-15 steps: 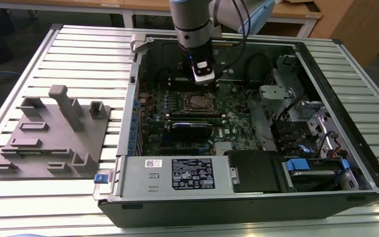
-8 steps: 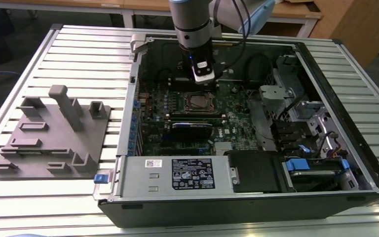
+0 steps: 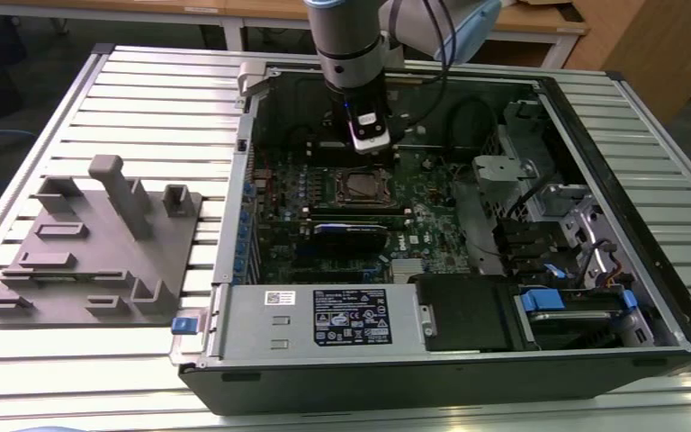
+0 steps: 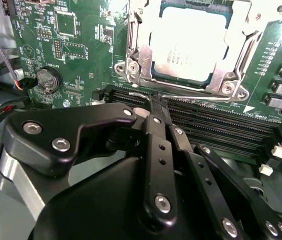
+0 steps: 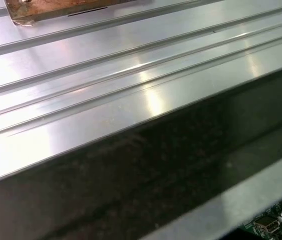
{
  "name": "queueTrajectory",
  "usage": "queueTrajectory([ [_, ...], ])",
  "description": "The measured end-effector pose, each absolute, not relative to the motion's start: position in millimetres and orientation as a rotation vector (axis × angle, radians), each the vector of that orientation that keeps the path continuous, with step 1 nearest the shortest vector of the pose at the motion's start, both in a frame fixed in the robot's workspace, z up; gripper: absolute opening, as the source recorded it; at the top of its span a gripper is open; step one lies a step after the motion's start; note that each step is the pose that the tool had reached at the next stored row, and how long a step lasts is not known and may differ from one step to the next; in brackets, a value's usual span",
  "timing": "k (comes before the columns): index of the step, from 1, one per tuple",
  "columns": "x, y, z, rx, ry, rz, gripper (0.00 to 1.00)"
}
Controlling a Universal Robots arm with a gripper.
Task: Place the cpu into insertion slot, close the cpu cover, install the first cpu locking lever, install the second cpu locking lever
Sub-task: 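Install the first cpu locking lever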
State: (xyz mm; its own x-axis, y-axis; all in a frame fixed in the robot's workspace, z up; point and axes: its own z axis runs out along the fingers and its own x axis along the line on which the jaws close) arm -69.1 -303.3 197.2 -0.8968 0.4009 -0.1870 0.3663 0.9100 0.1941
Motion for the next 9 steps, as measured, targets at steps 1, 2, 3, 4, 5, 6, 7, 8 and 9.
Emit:
queueTrajectory([
  [1,-69.4,-303.3,197.0,0.580,2.849,0.229,0.10],
  [2,-69.7,-303.3,196.8,0.580,2.848,0.230,0.10],
  [3,-70.1,-303.2,196.7,0.580,2.847,0.231,0.10],
  [4,-70.1,-303.2,196.7,0.579,2.847,0.231,0.10],
  [5,-70.2,-303.3,196.8,0.579,2.847,0.230,0.10],
  [6,-70.2,-303.3,196.8,0.579,2.847,0.230,0.10],
  [7,-70.2,-303.3,196.8,0.579,2.847,0.230,0.10],
  [8,-70.3,-303.4,196.7,0.579,2.847,0.231,0.10],
  [9,-70.3,-303.6,196.6,0.579,2.847,0.231,0.10],
])
